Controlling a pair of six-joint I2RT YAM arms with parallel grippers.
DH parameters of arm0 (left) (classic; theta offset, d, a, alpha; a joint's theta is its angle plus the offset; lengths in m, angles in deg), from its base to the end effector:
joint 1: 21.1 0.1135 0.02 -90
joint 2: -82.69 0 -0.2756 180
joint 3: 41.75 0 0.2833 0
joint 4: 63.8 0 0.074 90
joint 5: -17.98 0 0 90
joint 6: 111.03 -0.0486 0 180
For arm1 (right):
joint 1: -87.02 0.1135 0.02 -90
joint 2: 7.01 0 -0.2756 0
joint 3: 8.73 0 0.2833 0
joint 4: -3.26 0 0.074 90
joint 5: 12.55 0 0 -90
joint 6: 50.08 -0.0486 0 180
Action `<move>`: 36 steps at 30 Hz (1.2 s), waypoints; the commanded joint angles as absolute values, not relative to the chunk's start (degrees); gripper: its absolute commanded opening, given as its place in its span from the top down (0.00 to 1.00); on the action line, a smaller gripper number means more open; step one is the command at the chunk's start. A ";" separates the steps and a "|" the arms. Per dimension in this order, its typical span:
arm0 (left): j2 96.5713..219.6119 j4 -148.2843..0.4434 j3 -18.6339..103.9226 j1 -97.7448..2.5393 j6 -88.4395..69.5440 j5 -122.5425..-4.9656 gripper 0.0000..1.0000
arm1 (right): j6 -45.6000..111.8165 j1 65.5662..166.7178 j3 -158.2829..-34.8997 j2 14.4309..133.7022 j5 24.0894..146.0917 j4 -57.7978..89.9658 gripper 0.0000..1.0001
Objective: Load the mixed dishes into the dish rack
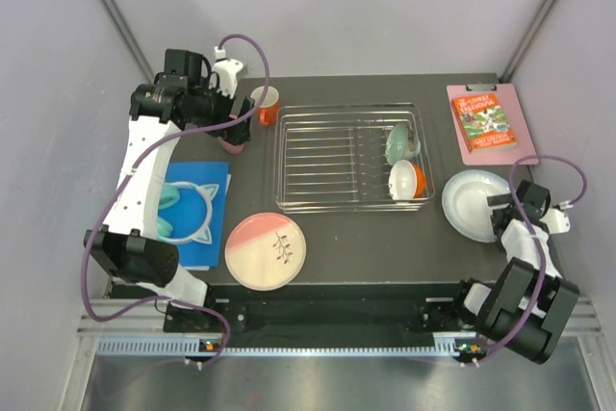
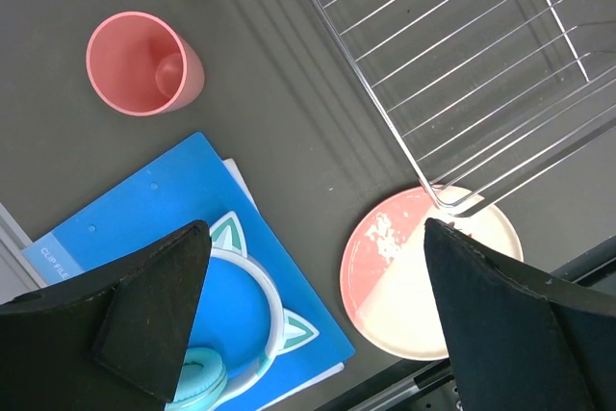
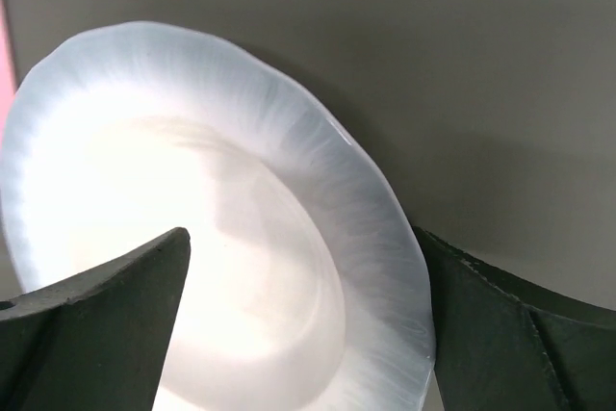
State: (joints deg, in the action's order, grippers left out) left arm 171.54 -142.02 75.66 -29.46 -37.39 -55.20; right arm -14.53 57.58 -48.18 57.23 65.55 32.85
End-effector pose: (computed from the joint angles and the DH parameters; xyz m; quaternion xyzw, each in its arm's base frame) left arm 0.3356 -0.0635 0.4326 0.2480 0.8963 -0.1132 0.3498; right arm 0.1938 -0.1209 0.1441 0.6565 0.6831 -0.0305 0.3184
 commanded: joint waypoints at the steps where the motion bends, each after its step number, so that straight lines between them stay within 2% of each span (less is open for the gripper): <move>1: 169.43 -139.13 75.42 -29.72 -36.32 -55.05 0.04 | -16.06 57.22 -43.73 57.50 76.74 28.42 0.10; 9: 167.86 -137.73 73.05 -29.89 -35.97 -56.01 0.04 | -16.06 56.78 -39.59 59.69 79.56 24.81 0.16; 13: 166.89 -137.37 71.64 -29.80 -37.02 -57.16 0.03 | -16.06 56.78 -38.63 60.66 80.09 23.57 0.25; 14: 166.71 -137.28 71.38 -29.80 -37.20 -57.25 0.03 | -15.98 56.78 -38.54 60.84 80.00 23.57 0.29; 15: 166.62 -137.11 71.29 -29.80 -37.29 -57.42 0.03 | -15.63 56.78 -38.36 60.84 80.17 23.40 0.46; 17: 166.53 -136.24 71.02 -29.80 -37.11 -57.08 0.03 | -15.36 56.78 -37.40 60.66 80.26 23.22 0.61; 18: 166.79 -135.71 71.11 -29.80 -36.15 -56.73 0.03 | -14.84 56.78 -37.04 60.31 80.35 22.96 0.77; 21: 168.55 -134.56 72.78 -30.16 -33.96 -54.79 0.03 | -13.78 56.78 -34.94 59.17 80.87 22.70 0.93; 23: 168.91 -133.34 72.17 -30.24 -33.51 -54.35 0.04 | -12.99 56.87 -34.67 57.86 81.67 23.22 1.00; 27: 167.86 -130.70 67.52 -30.24 -33.77 -54.79 0.04 | -10.45 57.13 -35.63 49.61 84.12 29.09 1.00; 36: 166.71 -128.93 62.32 -30.24 -34.65 -56.02 0.04 | -1.83 61.43 -45.56 44.31 86.58 37.28 1.00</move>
